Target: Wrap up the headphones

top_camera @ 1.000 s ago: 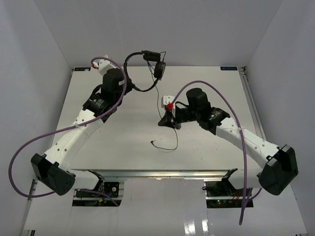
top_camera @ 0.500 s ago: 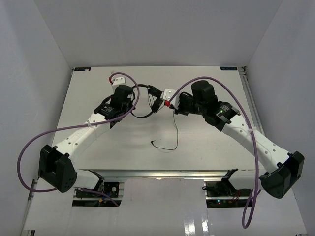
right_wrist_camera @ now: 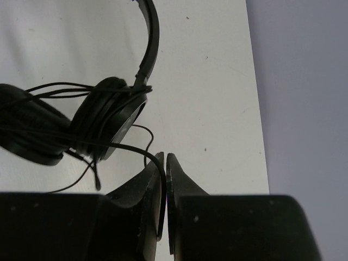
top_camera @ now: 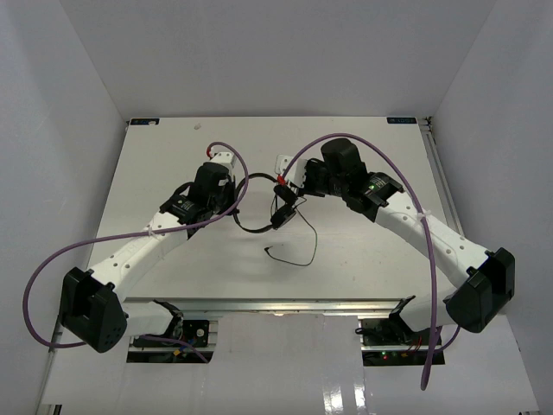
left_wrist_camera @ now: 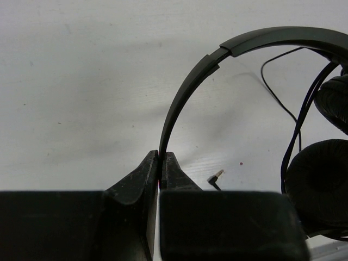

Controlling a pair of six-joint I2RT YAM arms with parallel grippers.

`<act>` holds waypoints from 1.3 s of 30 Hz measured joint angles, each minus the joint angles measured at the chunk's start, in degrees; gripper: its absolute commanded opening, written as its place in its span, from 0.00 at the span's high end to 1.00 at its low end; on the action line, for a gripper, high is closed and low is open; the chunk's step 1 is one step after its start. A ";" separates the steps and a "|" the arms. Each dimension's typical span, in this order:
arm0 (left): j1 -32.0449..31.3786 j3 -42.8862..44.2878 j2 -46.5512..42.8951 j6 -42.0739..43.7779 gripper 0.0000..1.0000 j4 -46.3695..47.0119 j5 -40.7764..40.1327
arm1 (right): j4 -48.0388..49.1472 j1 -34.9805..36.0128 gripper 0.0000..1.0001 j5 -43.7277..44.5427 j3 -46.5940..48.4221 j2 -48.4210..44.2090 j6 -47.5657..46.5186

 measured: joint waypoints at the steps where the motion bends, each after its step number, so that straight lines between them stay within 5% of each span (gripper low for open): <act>1: 0.00 -0.49 -0.62 0.34 1.00 0.02 1.08 | -0.01 0.00 0.88 -0.11 0.25 0.55 0.00; 10: 0.00 -2.36 -3.49 2.30 1.00 1.29 9.26 | -0.11 -1.65 0.87 -3.67 2.11 4.65 1.10; 20: 0.02 -2.80 -7.53 4.01 1.00 2.20 15.56 | -0.50 -8.31 0.86 -19.37 4.73 7.97 7.68; 39: 0.02 -2.32 -11.65 3.70 1.00 1.55 16.42 | 3.84 -12.19 0.84 -38.04 1.05 8.11 18.78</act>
